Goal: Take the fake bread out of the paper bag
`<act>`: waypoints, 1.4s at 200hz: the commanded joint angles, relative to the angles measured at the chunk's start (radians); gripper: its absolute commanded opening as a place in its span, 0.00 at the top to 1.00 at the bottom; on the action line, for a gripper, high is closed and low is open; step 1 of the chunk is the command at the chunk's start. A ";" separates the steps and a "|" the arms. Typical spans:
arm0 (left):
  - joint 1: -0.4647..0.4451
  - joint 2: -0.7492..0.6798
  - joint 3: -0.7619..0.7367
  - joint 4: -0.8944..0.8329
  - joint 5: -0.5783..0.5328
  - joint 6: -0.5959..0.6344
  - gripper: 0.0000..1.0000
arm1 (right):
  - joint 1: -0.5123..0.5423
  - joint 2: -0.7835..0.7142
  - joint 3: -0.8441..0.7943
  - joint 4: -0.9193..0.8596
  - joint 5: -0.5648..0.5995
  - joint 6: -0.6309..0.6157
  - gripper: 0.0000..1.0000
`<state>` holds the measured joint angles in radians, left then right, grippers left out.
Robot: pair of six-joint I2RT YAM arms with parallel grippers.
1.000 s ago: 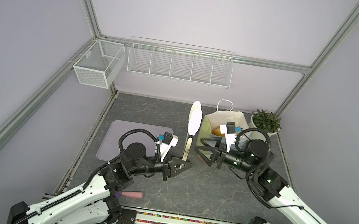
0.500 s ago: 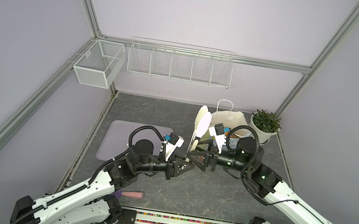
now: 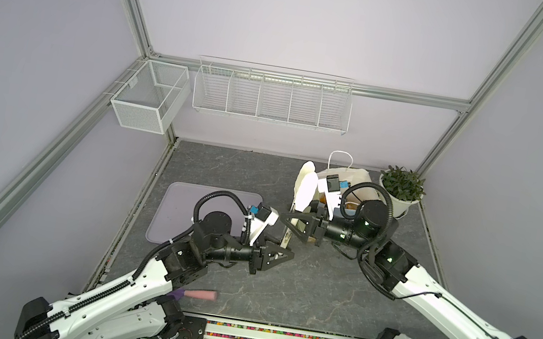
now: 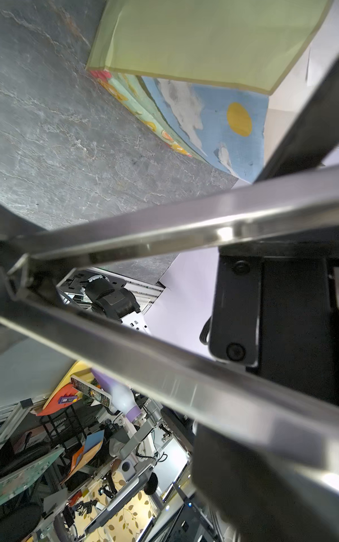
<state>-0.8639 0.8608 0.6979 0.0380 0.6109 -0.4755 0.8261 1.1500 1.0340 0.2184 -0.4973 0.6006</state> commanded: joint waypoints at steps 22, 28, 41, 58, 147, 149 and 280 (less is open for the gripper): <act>0.004 -0.012 0.034 -0.010 0.000 0.005 1.00 | 0.002 -0.033 -0.047 0.107 0.058 0.015 0.65; 0.004 -0.014 0.032 -0.010 -0.006 0.002 1.00 | 0.002 -0.041 -0.059 0.114 0.074 0.016 0.69; 0.004 -0.020 0.030 -0.006 -0.018 -0.004 1.00 | 0.001 -0.052 -0.072 0.119 0.094 0.013 0.75; 0.004 -0.036 0.024 0.002 -0.027 -0.010 1.00 | 0.001 -0.059 -0.076 0.115 0.094 -0.001 0.82; 0.006 0.021 0.131 -0.026 -0.010 0.007 0.49 | 0.004 -0.030 -0.077 0.116 0.019 -0.034 0.88; 0.006 0.024 0.133 -0.028 -0.009 0.008 0.49 | 0.004 -0.030 -0.077 0.116 0.018 -0.035 0.88; 0.020 0.104 0.168 0.060 0.014 -0.009 0.94 | 0.009 -0.025 -0.078 0.125 0.021 -0.038 0.88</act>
<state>-0.8505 0.9874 0.8551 0.0444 0.6266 -0.4686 0.8314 1.1244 0.9691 0.3080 -0.4919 0.5888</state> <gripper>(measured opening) 0.202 0.201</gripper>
